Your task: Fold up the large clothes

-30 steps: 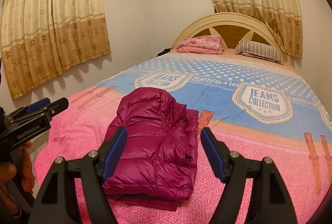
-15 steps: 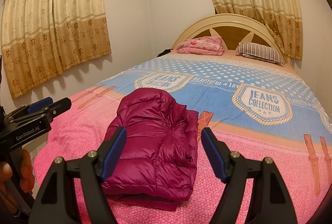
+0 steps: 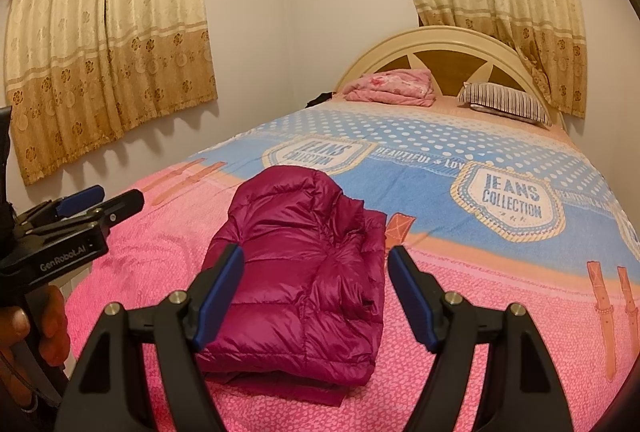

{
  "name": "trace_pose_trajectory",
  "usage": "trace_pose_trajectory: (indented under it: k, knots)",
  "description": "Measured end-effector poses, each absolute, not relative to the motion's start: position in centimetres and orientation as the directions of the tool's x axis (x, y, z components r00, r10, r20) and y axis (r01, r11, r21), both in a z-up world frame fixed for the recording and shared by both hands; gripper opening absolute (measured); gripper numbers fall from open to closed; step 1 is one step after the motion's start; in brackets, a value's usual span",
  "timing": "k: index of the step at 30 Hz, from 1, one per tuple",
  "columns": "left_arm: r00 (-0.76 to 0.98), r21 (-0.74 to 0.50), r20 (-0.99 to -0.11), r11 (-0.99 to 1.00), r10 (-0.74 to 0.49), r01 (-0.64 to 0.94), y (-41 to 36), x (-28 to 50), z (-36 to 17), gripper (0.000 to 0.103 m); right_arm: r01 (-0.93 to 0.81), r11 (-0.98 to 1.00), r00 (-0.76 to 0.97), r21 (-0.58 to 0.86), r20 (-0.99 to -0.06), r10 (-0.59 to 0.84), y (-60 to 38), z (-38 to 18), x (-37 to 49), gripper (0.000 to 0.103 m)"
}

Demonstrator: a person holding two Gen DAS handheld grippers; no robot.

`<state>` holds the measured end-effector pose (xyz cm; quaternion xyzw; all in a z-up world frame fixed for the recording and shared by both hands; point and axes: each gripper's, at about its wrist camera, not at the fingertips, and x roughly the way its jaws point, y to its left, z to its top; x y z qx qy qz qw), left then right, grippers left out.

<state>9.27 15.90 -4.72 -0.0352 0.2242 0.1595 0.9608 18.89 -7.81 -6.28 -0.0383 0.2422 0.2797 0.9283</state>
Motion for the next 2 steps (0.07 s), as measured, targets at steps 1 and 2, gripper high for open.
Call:
trace_pose_trajectory:
  k: [1,2]
  knots:
    - [0.850,0.000,-0.444,0.948,0.285,-0.318,15.91,9.31,-4.77,0.076,-0.539,0.840,0.725,0.064,-0.472,0.502,-7.82,-6.38,18.84,0.077]
    - [0.851,-0.002,-0.445,0.950,0.279,-0.313,15.92,9.33,-4.78,0.076,-0.540,0.839,0.724,0.064,-0.473,0.502,-7.82,-6.41,18.84,0.077]
